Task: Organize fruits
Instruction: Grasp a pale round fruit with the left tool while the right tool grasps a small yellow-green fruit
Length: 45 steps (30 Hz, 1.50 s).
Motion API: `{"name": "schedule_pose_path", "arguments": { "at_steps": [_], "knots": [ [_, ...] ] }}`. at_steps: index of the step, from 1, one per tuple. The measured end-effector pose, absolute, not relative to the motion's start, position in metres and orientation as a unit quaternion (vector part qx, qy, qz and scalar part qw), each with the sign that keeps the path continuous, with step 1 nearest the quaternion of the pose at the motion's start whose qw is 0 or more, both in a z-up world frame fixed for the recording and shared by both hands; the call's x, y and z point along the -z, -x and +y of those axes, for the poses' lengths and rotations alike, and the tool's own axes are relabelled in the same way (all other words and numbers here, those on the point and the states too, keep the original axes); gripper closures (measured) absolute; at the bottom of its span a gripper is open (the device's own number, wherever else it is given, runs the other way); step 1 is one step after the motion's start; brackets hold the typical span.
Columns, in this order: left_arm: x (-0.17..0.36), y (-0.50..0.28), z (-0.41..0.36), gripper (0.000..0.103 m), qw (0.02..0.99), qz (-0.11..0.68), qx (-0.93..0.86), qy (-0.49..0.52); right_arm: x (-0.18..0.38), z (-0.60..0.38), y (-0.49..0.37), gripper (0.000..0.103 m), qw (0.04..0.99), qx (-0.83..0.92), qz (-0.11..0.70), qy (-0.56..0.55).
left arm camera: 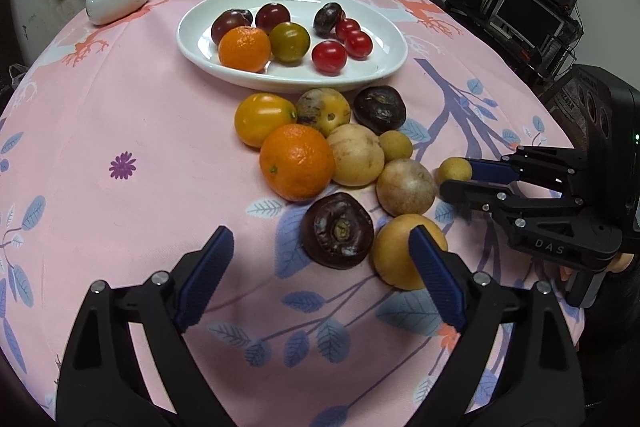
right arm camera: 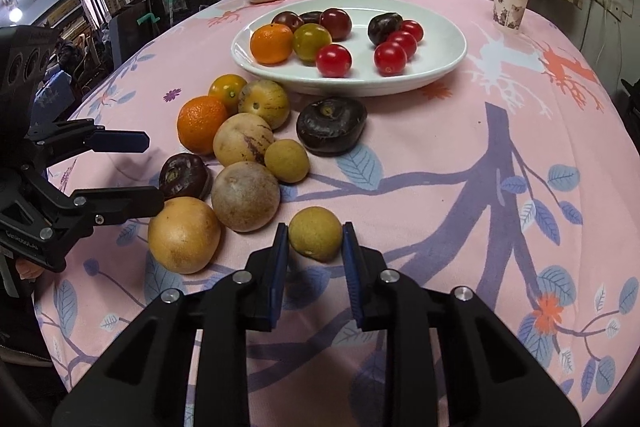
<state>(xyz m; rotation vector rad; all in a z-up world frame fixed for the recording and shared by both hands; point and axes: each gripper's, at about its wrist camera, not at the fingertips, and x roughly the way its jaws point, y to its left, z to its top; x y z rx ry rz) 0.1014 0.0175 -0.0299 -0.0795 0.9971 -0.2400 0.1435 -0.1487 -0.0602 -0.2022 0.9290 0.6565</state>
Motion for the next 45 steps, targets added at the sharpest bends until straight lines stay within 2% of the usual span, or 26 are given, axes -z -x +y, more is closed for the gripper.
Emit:
{"name": "schedule_pose_path", "arguments": {
  "at_steps": [7,16,24,25,27,29,37,41,43,45],
  "knots": [
    [0.024,-0.098,0.031,0.012,0.865,0.484,0.113,0.067,0.059,-0.148,-0.14,0.076,0.836,-0.317,0.436,0.099],
    [0.017,-0.078,-0.01,0.012,0.865,0.477,0.155,0.028,0.062,-0.15,-0.144,0.076,0.836,-0.308,0.444,0.098],
    [0.027,-0.077,-0.029,0.015,0.858,0.49,0.152,0.034,0.061,-0.156,-0.143,0.076,0.839,-0.299,0.446,0.094],
    [0.028,-0.078,-0.032,0.017,0.857,0.492,0.152,0.035,0.061,-0.157,-0.143,0.076,0.838,-0.299,0.447,0.093],
    [0.032,-0.079,-0.037,0.035,0.851,0.5,0.154,0.034,0.061,-0.158,-0.143,0.076,0.839,-0.296,0.447,0.094],
    [0.037,-0.082,-0.037,0.045,0.842,0.515,0.15,0.047,0.06,-0.159,-0.142,0.076,0.839,-0.298,0.446,0.093],
    [0.04,-0.087,-0.037,0.043,0.846,0.513,0.133,0.06,0.061,-0.157,-0.138,0.076,0.837,-0.3,0.447,0.101],
    [0.041,-0.092,-0.042,0.046,0.849,0.509,0.133,0.041,0.061,-0.157,-0.138,0.076,0.838,-0.299,0.446,0.101],
    [0.042,-0.094,-0.039,0.054,0.851,0.507,0.131,0.044,0.061,-0.157,-0.137,0.076,0.838,-0.299,0.445,0.101],
    [0.042,-0.095,-0.036,0.056,0.852,0.504,0.132,0.053,0.061,-0.158,-0.137,0.076,0.838,-0.298,0.446,0.102]
  ]
}}
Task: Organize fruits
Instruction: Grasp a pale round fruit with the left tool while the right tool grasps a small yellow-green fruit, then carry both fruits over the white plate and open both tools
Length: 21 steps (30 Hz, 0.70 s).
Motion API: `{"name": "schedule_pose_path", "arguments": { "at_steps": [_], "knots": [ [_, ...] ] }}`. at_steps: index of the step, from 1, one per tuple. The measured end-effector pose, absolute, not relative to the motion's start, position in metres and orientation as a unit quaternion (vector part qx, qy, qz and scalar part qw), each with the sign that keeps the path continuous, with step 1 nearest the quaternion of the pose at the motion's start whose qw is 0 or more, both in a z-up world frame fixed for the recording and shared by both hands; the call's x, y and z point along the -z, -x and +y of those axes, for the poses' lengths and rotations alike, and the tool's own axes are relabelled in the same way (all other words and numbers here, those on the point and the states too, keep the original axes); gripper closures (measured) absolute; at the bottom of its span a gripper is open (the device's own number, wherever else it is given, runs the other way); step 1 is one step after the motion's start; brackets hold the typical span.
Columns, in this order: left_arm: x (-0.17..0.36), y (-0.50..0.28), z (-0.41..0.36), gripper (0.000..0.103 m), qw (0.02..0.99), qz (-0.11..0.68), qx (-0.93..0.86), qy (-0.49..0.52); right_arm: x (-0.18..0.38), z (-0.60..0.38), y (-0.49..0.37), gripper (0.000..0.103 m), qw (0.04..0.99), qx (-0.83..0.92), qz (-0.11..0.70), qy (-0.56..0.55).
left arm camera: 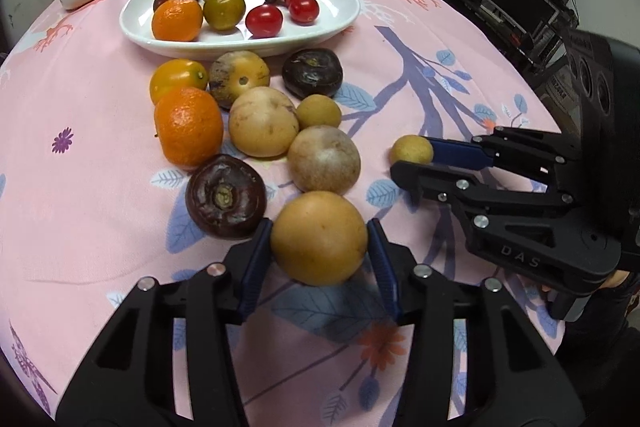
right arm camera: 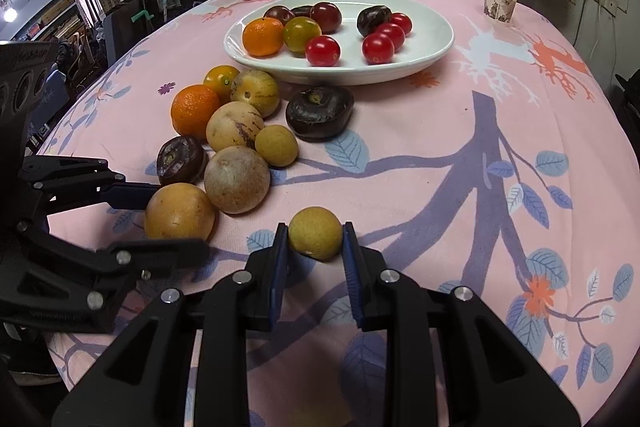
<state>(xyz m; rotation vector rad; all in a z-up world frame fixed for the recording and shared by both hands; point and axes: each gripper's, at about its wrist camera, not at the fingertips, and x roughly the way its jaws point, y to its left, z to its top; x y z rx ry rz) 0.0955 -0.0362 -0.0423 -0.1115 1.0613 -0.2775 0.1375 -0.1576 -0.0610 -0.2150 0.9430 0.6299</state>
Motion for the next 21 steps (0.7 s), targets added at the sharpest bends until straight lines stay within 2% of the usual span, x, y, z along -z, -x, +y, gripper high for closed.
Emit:
{"name": "schedule_pose_path", "arguments": {
  "at_steps": [10,21],
  "knots": [
    [0.038,-0.092,-0.037,0.057,0.846,0.512,0.141,0.042,0.062,-0.16,-0.14,0.076,0.836,-0.301,0.449,0.093],
    [0.014,-0.077,-0.018,0.057,0.864,0.482,0.139,0.05,0.055,-0.161,-0.138,0.076,0.843,-0.299,0.438,0.087]
  ]
}}
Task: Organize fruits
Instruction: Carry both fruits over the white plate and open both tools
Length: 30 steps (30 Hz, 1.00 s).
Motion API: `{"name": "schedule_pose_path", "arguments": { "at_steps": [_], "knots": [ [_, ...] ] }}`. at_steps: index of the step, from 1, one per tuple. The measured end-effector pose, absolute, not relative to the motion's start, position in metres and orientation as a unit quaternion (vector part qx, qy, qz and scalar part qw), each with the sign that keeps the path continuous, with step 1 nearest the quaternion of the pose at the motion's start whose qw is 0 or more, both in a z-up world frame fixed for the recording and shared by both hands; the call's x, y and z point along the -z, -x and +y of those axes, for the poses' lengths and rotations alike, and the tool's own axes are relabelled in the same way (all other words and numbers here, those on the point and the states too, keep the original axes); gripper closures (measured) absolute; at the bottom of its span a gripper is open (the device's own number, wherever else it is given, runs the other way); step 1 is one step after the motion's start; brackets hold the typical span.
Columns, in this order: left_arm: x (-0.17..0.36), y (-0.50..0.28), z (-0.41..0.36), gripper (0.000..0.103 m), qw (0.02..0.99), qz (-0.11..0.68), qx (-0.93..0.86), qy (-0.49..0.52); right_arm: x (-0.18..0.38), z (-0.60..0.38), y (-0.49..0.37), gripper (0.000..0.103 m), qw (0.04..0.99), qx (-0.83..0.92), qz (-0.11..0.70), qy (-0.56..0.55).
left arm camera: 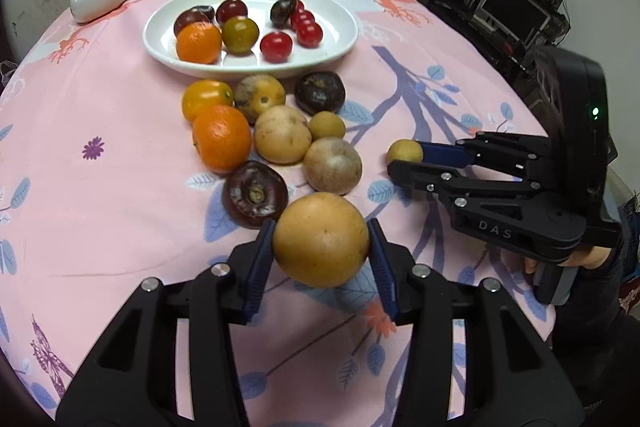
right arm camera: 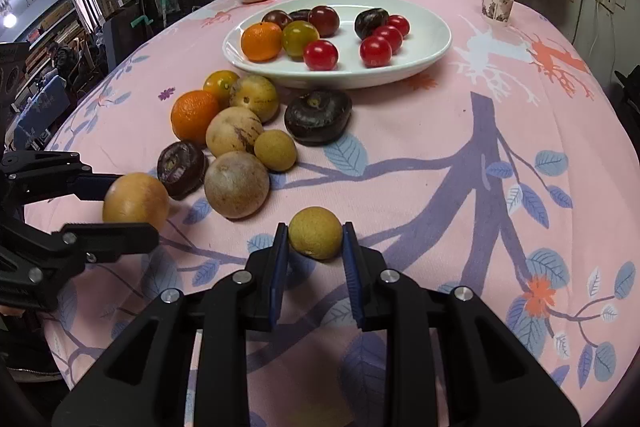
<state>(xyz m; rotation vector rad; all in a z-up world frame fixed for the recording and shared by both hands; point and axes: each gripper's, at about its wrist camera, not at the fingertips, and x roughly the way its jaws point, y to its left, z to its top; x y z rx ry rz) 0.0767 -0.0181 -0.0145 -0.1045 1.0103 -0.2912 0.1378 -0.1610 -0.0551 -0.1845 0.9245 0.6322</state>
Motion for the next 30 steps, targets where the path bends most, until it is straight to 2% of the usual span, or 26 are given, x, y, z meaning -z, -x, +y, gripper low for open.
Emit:
{"name": "schedule_pose_path", "arguments": {
  "at_steps": [12,21,30],
  "knots": [
    [-0.039,-0.094,0.022,0.056,0.9,0.425,0.096,0.026,-0.015,-0.173,-0.135,0.076,0.876,-0.291,0.378,0.073],
    [-0.079,-0.136,0.038,0.056,0.917,0.387,0.091,0.025,-0.067,-0.156,-0.175,0.076,0.896,-0.281,0.333,0.089],
    [-0.068,-0.205,0.046,0.056,0.915,0.393,0.079,0.047,-0.045,-0.114,-0.24,0.076,0.887,-0.283,0.357,0.073]
  ]
}}
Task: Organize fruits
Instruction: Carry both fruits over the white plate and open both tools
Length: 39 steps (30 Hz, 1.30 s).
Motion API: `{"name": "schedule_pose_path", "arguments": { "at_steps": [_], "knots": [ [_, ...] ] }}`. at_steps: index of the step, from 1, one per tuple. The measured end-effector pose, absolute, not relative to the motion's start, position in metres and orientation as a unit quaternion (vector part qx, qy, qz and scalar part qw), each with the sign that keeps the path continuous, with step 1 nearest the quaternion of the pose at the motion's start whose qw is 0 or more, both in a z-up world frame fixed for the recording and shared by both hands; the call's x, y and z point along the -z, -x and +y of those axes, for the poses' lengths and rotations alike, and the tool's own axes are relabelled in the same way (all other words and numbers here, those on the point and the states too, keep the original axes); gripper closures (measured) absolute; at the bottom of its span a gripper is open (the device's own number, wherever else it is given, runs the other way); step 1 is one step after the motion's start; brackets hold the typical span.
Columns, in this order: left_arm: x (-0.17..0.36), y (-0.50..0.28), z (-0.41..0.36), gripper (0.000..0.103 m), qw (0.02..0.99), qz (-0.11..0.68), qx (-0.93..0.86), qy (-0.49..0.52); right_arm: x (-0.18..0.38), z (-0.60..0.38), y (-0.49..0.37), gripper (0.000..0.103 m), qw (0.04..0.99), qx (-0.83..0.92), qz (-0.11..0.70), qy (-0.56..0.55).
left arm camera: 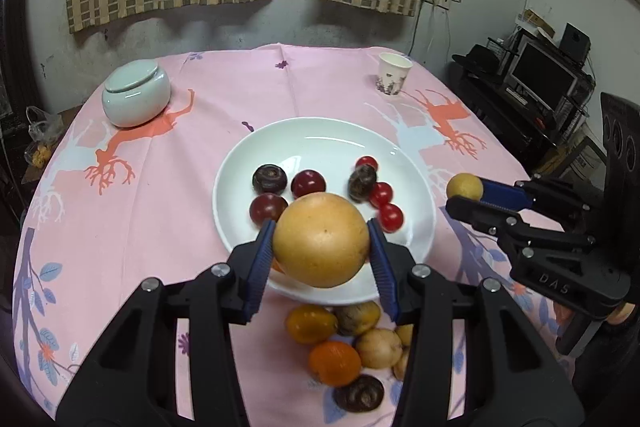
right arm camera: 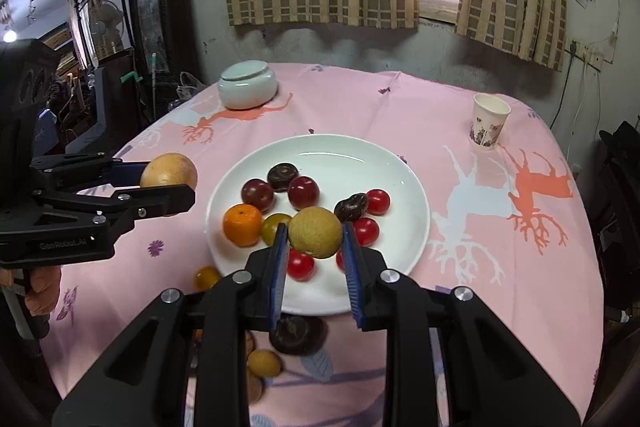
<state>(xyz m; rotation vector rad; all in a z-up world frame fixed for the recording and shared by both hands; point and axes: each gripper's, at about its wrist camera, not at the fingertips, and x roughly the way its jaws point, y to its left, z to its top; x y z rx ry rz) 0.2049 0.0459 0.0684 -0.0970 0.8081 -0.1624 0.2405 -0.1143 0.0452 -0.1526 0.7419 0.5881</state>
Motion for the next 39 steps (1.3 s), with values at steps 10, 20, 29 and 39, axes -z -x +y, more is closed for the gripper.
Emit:
{"name": "schedule_pose_path", "arguments": {
  "at_steps": [10,20,29,39],
  "knots": [
    [-0.026,-0.245,0.053,0.056,0.898,0.419,0.101,0.087,0.0,-0.09,-0.28,0.076,0.87,-0.273,0.401,0.087],
    [-0.016,-0.257,0.074,0.033,0.907,0.381,0.081,0.159,0.014,-0.083,-0.302,0.06,0.871,-0.264,0.412,0.039],
    [-0.035,-0.24,0.067,0.031,0.918,0.367,0.076,0.13,-0.003,-0.124,-0.254,0.044,0.887,-0.235,0.396,0.044],
    [-0.06,-0.188,0.044,0.02,0.93,0.351,0.083,0.07,-0.014,-0.148,-0.2,0.044,0.899,-0.23,0.369,0.049]
  ]
}}
